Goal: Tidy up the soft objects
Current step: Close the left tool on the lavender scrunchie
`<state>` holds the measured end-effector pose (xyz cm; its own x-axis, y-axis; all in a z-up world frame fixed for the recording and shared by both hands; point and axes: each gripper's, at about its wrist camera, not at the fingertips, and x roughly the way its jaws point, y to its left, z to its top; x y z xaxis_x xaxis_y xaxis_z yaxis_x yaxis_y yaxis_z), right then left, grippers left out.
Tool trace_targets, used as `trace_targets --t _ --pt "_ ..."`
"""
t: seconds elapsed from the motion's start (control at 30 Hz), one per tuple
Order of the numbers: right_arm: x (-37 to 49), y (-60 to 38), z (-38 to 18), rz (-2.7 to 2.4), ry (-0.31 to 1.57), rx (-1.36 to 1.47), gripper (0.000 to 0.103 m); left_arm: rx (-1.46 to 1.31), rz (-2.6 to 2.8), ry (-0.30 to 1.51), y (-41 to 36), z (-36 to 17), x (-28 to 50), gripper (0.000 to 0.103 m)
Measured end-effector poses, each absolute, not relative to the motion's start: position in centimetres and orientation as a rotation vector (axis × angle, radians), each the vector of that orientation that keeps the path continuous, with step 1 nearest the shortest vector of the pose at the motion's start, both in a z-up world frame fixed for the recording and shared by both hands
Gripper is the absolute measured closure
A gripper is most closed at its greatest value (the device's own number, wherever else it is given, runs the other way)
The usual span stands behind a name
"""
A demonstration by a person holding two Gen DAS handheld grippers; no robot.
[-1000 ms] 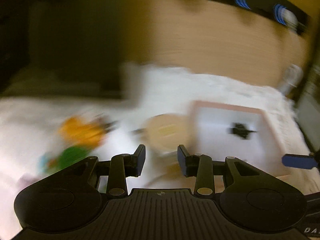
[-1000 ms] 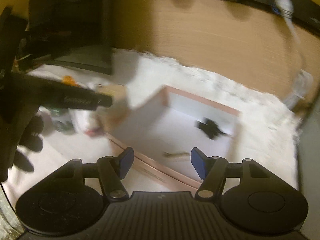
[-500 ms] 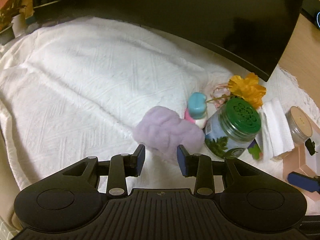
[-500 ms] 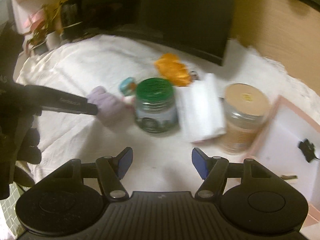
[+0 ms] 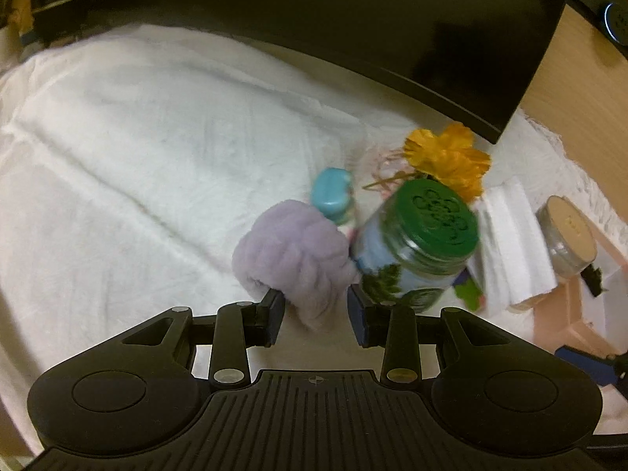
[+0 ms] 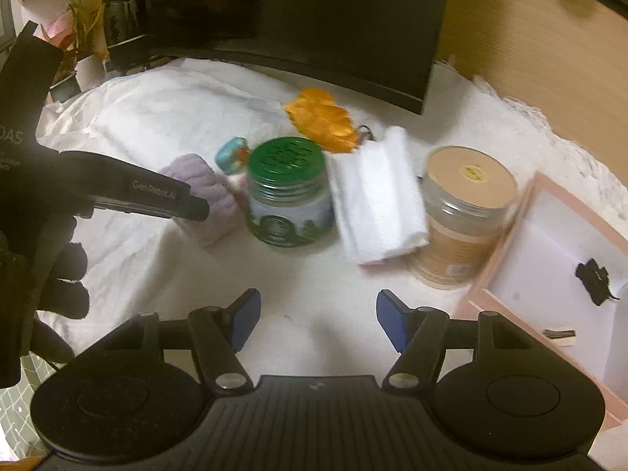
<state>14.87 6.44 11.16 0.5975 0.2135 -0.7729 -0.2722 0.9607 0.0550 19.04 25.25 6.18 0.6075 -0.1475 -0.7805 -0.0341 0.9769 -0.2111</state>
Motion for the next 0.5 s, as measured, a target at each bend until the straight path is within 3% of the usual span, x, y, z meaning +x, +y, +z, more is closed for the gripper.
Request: trace_targets --t 0.23,0.5 --pt "15.5 3.3 10.6 0.257 0.912 -0.051 0.037 -0.301 -0.120 0.848 24.0 6.1 17.9 0.064" --pt "15.9 0.7 9.5 0.261 0.947 -0.010 0.037 -0.139 0.056 0.869 24.7 4.9 17.5 0.061"
